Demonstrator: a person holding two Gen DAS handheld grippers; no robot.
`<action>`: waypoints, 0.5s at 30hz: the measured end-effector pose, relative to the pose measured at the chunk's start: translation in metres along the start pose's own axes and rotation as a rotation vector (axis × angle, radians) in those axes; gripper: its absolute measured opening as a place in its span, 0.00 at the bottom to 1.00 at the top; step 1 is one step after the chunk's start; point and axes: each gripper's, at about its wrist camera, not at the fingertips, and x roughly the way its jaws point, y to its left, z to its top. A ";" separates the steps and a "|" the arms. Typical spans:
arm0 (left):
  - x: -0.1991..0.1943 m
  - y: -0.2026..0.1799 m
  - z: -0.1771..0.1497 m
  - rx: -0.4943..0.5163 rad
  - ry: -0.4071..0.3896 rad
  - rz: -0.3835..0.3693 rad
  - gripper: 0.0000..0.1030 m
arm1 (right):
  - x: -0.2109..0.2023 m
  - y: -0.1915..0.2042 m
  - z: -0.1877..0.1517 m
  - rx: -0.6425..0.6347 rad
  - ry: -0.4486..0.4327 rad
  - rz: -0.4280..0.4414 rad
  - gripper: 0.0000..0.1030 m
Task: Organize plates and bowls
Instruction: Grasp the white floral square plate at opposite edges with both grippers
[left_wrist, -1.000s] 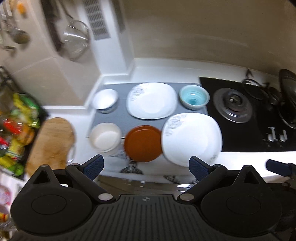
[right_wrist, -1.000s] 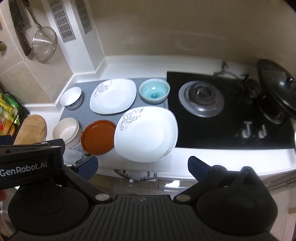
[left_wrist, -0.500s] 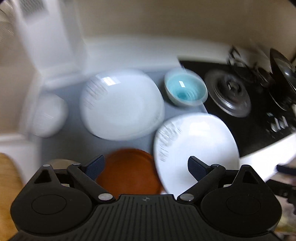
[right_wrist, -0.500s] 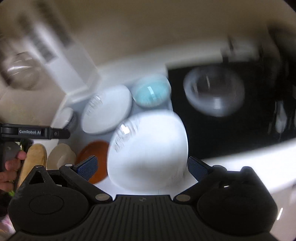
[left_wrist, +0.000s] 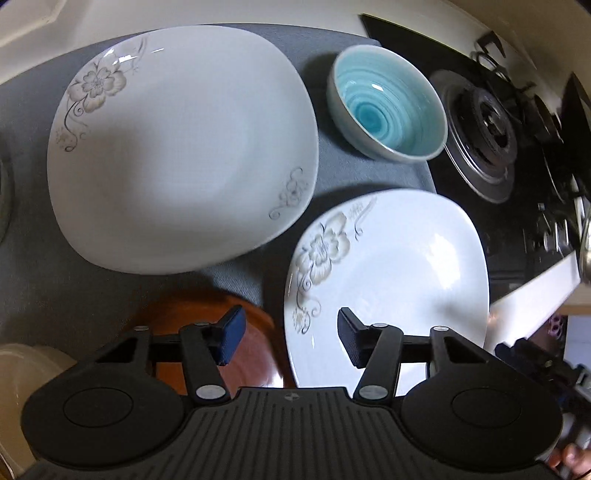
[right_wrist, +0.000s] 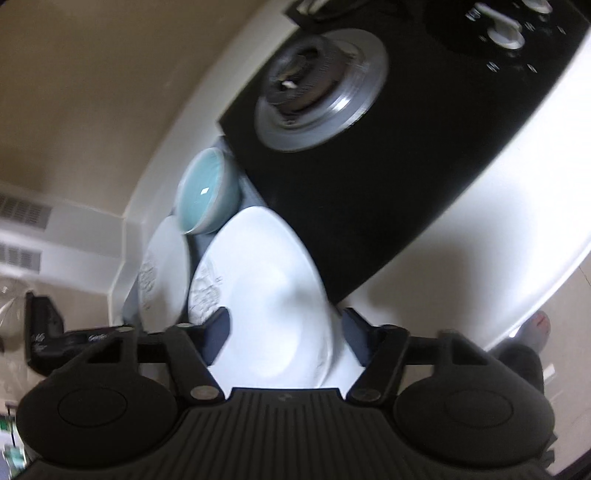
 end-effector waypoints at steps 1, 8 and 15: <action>0.001 -0.001 0.003 -0.003 0.001 -0.011 0.46 | 0.003 -0.003 0.002 0.007 0.008 0.023 0.63; 0.028 -0.012 0.019 0.099 0.054 0.046 0.14 | 0.024 -0.008 -0.003 -0.013 0.032 0.013 0.43; 0.040 -0.006 0.027 0.068 0.082 -0.003 0.26 | 0.033 -0.021 -0.008 0.054 0.036 0.035 0.29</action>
